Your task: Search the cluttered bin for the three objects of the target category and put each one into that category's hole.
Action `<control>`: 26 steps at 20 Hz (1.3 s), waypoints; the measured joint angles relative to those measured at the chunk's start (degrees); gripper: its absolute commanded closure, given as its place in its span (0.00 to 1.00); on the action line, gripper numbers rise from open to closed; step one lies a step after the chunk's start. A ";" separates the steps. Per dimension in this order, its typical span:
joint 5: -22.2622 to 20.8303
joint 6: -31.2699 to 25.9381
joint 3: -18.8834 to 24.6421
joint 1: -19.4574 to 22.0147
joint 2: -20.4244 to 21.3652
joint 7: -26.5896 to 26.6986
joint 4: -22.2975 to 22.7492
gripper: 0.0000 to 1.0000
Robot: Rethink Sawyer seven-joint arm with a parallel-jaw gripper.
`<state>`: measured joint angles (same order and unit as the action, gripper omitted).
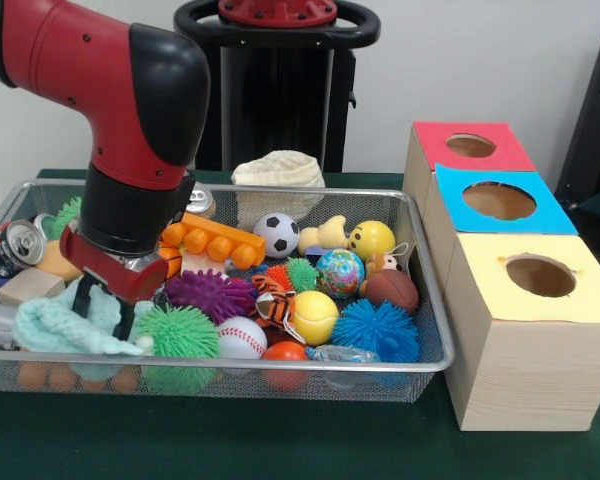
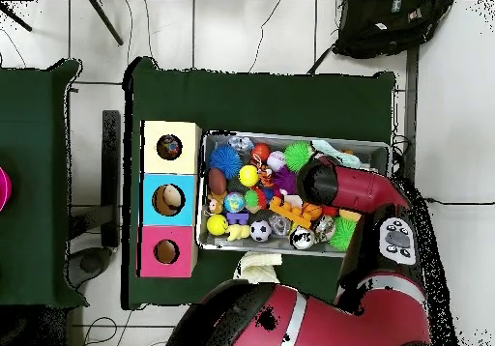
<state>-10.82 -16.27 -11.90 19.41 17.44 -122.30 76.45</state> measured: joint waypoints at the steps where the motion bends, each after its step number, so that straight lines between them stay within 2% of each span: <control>1: 0.01 0.61 0.33 0.33 -0.29 0.00 0.00 0.00; 26: 0.98 1.94 5.63 5.31 0.54 0.00 1.30 0.00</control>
<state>-9.84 -14.32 -6.27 24.72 17.98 -122.30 77.75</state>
